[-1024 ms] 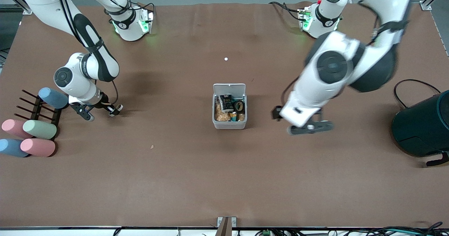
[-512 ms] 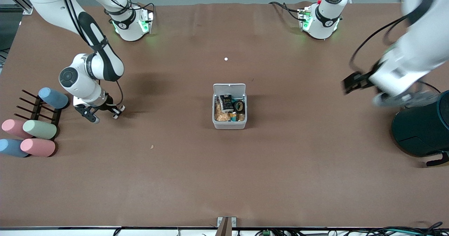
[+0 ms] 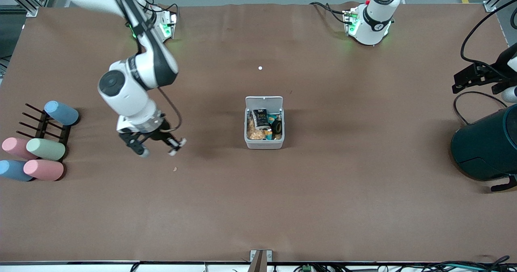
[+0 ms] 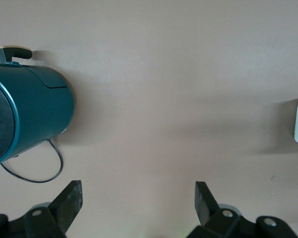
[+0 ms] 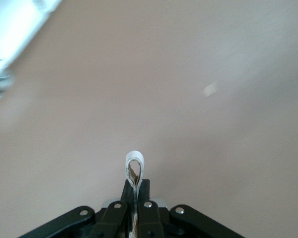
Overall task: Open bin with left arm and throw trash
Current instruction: 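Carry the white cable over the open bin with the right gripper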
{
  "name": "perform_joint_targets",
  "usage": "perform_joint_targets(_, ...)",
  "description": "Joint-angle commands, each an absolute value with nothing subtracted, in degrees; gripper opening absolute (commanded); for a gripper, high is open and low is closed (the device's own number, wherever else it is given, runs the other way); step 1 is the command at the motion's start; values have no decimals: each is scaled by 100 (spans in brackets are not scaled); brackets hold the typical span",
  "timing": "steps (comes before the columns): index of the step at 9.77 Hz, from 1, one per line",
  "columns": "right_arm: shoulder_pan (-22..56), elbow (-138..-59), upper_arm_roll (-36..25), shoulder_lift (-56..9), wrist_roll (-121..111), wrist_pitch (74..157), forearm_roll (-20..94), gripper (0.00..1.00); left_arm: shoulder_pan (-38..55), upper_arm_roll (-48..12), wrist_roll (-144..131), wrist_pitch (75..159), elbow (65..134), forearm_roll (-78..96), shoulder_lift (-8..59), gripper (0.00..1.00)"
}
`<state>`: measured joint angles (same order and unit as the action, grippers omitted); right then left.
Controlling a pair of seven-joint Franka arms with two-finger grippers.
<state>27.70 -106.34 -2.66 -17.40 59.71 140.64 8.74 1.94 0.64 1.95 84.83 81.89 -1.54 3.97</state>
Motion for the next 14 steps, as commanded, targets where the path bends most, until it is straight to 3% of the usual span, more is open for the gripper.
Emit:
perform_joint_targets(1,3539,-9470,-334,-2476,6677,13983,1037,0,202,70,220,8525,8480,-167,-25,100)
perform_joint_targets(5,4314,-9044,-334,-3172,6847,13975,1046,2,167,62,158,8508,8411,-176,176,100)
perform_joint_targets(11,4772,-9140,-334,-3261,7488,13220,1046,2,158,35,79,8517,8367,-211,193,100)
perform_joint_targets(14,4869,-9229,-343,-3497,7532,13271,1028,2,149,44,97,8508,8367,-141,202,100)
